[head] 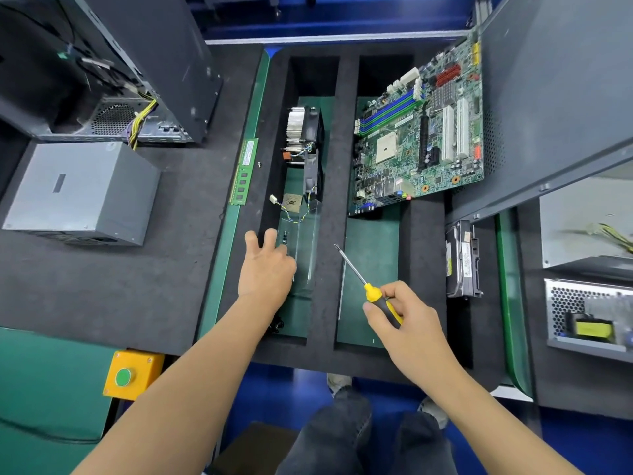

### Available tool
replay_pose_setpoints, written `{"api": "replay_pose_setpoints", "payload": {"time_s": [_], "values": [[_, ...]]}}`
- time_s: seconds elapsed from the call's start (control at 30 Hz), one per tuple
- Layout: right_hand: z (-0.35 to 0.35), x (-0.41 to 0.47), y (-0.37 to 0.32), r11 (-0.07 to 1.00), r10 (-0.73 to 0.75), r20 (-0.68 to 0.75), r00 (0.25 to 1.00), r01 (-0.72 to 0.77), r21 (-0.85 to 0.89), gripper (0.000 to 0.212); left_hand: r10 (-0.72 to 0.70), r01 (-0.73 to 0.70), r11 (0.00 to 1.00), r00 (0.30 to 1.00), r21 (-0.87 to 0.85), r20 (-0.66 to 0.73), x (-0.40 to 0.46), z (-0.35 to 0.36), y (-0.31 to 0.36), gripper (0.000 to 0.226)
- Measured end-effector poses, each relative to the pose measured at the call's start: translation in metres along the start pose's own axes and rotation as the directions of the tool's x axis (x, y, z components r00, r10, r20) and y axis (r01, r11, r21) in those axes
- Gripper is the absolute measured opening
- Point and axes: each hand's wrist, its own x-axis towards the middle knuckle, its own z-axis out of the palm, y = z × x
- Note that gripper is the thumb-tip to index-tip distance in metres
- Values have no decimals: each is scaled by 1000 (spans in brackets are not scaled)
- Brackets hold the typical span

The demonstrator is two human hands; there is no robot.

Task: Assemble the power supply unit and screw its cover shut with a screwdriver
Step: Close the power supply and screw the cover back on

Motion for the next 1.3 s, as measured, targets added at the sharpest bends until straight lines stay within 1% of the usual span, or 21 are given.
{"api": "replay_pose_setpoints", "payload": {"time_s": [0.07, 0.17, 0.23, 0.43, 0.57, 0.73, 0.9, 0.97, 1.07, 1.1, 1.13, 1.17, 1.2, 1.23, 1.27, 1.3], "values": [[0, -1, 0, 1000, 2, -3, 1000, -2, 4, 13, -18, 18, 1000, 1000, -25, -19, 1, 1, 0, 15], [-3, -1, -2, 999, 16, -7, 1000, -16, 31, 15, -71, 62, 994, 993, -87, -95, 0, 4, -3, 12], [-5, -2, -4, 998, 26, -17, 1000, -25, 53, 17, -92, 77, 988, 990, -136, -108, -2, 6, -4, 11], [-9, -6, -4, 997, 37, -36, 999, -35, 70, 16, -56, 55, 997, 998, -46, -28, -2, 2, 1, 26], [-7, -6, -2, 996, 43, -33, 999, -40, 82, 15, -33, 33, 999, 999, -17, -6, 0, 3, 4, 24], [-7, -6, -1, 995, 45, -20, 999, -43, 91, 15, 11, -11, 999, 1000, -40, -2, 7, 5, 9, 24], [-6, -4, -1, 994, 44, -27, 999, -41, 96, 15, 26, -26, 999, 1000, 34, -14, 13, 8, 10, 23], [-6, -4, 0, 994, 49, -27, 998, -46, 97, 15, 63, -63, 997, 998, 45, 8, 14, 8, 9, 23], [-7, -5, 1, 994, 53, -30, 998, -49, 100, 15, 101, -101, 995, 995, -7, -2, 13, 1, 5, 19], [-8, -4, 1, 993, 54, -33, 998, -50, 107, 14, 96, -98, 994, 995, -52, -37, 14, -1, 2, 16], [-9, -4, 1, 992, 55, -36, 998, -51, 115, 14, 74, -86, 986, 993, -144, -90, 15, -2, 0, 12], [-10, -4, 0, 992, 56, -37, 998, -51, 116, 14, 27, -71, 947, 989, -314, -144, 16, -4, -3, 8], [-10, -4, 1, 991, 58, -37, 998, -53, 120, 14, -48, -53, 852, 983, -521, -179, 15, -6, -7, 5], [-11, -4, 0, 990, 62, -41, 997, -56, 129, 14, -132, -33, 707, 975, -706, -177, 15, -10, -12, 5], [-12, -3, 0, 989, 67, -43, 997, -61, 136, 14, -210, -1, 542, 968, -840, -137, 13, -14, -18, 10], [-12, -4, -1, 988, 74, -47, 996, -67, 140, 14, -270, 25, 377, 959, -926, -85, 11, -18, -24, 17]]}}
